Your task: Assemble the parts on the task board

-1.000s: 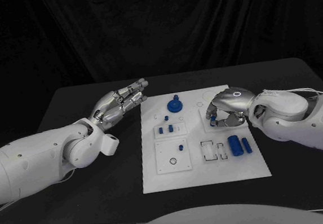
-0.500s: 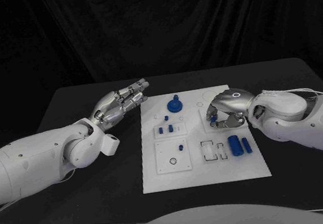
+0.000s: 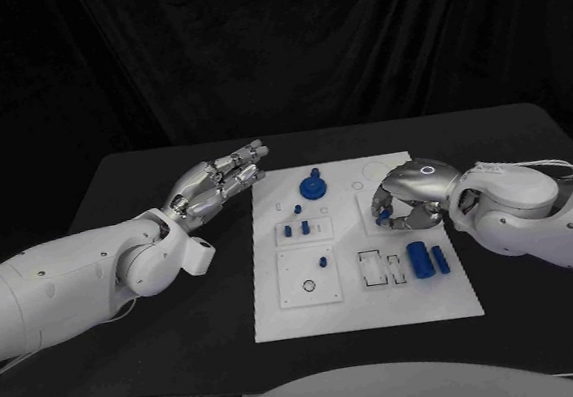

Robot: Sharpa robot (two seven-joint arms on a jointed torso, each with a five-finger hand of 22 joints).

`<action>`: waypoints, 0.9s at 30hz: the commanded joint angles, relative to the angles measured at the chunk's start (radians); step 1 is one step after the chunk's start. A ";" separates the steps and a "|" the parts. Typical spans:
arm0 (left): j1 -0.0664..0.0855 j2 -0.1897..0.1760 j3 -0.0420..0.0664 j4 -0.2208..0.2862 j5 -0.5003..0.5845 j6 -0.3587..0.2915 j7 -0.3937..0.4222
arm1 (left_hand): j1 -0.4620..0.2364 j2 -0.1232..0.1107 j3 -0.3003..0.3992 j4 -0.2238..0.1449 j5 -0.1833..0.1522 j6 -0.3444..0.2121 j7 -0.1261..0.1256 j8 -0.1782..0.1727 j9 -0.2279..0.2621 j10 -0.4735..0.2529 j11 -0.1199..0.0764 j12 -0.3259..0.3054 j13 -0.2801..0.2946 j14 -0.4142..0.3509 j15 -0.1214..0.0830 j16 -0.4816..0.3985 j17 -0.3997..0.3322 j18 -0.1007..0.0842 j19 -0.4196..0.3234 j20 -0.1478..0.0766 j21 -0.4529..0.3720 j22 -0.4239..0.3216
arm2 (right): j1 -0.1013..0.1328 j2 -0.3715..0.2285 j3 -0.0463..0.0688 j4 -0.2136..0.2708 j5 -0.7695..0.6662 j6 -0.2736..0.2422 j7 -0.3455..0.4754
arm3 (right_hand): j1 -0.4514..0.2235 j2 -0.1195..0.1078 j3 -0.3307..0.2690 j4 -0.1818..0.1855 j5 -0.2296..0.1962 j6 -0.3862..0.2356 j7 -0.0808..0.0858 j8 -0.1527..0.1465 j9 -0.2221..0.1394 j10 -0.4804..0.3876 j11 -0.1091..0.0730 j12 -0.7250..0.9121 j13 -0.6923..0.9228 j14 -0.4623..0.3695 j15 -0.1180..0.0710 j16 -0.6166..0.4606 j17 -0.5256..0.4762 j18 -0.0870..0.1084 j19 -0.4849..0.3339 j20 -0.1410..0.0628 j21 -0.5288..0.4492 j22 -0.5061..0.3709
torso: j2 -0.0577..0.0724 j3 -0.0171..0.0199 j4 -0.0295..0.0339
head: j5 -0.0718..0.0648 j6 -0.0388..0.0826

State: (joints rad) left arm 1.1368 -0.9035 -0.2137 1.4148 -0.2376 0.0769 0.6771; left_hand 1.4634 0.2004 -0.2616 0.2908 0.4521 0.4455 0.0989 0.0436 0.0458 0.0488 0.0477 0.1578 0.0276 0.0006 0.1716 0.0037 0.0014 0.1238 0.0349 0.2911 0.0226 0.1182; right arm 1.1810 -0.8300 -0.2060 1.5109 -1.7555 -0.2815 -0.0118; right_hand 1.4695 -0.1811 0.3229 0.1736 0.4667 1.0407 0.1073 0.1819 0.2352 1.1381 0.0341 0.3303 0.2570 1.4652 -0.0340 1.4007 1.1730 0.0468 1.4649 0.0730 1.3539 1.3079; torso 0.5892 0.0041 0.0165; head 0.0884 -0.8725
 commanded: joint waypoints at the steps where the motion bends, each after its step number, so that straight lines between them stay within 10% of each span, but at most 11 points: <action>1: -0.002 0.002 0.001 0.001 0.008 0.014 0.023 | 0.008 -0.004 0.003 -0.003 0.007 0.008 -0.003 0.007 0.002 0.002 0.007 0.003 -0.001 -0.001 0.006 -0.004 -0.001 -0.021 0.000 0.004 0.000 -0.001 | 0.000 -0.004 0.000 0.010 0.021 -0.020 0.006 | 0.013 0.001 0.002 -0.006 -0.007 0.002 0.002 0.006 0.001 0.004 0.001 0.006 0.001 0.028 -0.006 -0.006 -0.002 0.005 0.024 -0.008 -0.007 0.194 | -0.001 0.0002 -0.0004 | 0.001 0.000; 14: -0.003 0.009 0.001 -0.004 0.008 0.010 0.029 | 0.007 -0.008 0.001 -0.001 0.008 0.003 -0.002 0.006 0.001 0.002 0.008 0.002 -0.001 -0.001 0.007 -0.004 -0.001 -0.021 -0.001 0.004 0.000 -0.004 | 0.034 -0.020 0.000 0.053 0.025 -0.024 -0.016 | 0.014 0.010 0.008 -0.009 -0.019 0.003 0.004 0.009 0.012 -0.001 0.005 0.010 0.005 0.025 -0.003 -0.013 -0.014 0.007 0.020 -0.005 -0.019 0.191 | -0.001 0.0000 -0.0002 | 0.012 0.000; 27: -0.004 0.009 0.001 -0.007 0.008 0.003 0.033 | 0.004 -0.006 0.001 0.002 0.009 -0.012 -0.005 0.002 -0.001 0.002 0.008 0.002 -0.001 -0.001 0.007 -0.004 -0.001 -0.023 -0.001 0.004 0.000 -0.004 | 0.113 0.006 0.000 0.199 0.025 0.048 -0.051 | 0.017 0.012 0.012 -0.014 -0.028 -0.011 0.008 0.003 0.017 -0.004 0.009 0.013 0.009 0.022 0.000 -0.020 -0.027 0.010 0.015 -0.003 -0.031 0.187 | 0.000 -0.0005 -0.0001 | 0.038 0.000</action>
State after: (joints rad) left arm 1.1339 -0.8961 -0.2137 1.4071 -0.2376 0.0785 0.6774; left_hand 1.4672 0.1966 -0.2616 0.2909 0.4559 0.4408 0.0946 0.0482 0.0457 0.0481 0.0483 0.1578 0.0275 0.0005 0.1715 0.0037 0.0008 0.1146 0.0349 0.2911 0.0226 0.1153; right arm 1.2897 -0.8332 -0.2061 1.6937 -1.7299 -0.2733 -0.0321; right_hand 1.4771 -0.1736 0.3340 0.1625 0.4435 1.0329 0.1147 0.1858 0.2513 1.1378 0.0382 0.3380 0.2640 1.4652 -0.0340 1.3862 1.1480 0.0468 1.4649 0.0731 1.3261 1.3078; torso 0.5894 0.0039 0.0162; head 0.1199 -0.8725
